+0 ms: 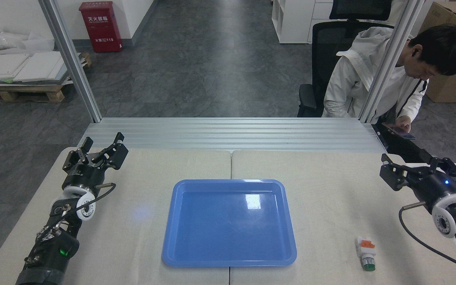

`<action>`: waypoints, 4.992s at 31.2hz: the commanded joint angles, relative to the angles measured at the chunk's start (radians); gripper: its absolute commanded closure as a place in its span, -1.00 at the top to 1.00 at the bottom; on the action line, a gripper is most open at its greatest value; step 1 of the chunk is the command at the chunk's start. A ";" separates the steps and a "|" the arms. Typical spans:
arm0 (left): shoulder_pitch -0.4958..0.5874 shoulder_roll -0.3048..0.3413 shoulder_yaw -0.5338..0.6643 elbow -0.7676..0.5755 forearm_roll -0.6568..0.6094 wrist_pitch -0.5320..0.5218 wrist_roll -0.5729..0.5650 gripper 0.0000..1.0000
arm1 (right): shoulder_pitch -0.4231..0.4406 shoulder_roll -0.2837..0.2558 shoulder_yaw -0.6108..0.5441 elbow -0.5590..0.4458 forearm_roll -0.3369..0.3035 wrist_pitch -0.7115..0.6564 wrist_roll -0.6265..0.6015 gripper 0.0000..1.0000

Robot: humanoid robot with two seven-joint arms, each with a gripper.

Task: Pick up switch part and place in tray
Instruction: 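Lower the open right gripper around the switch part and close it, then lift the switch part with the right gripper and carry it over the tray, then lower the held switch part into the blue tray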

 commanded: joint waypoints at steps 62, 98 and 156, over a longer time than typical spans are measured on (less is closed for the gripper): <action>0.000 -0.001 0.000 0.000 0.000 0.000 0.000 1.00 | 0.393 -0.002 0.187 -0.203 -0.081 0.238 0.023 -0.83; 0.000 -0.001 0.000 0.000 0.000 0.000 0.000 1.00 | 0.036 0.489 0.503 -0.157 0.354 0.181 0.161 -0.79; 0.000 -0.001 0.000 0.000 0.000 0.000 0.000 1.00 | -0.020 0.702 0.509 0.029 0.446 0.531 0.318 -0.36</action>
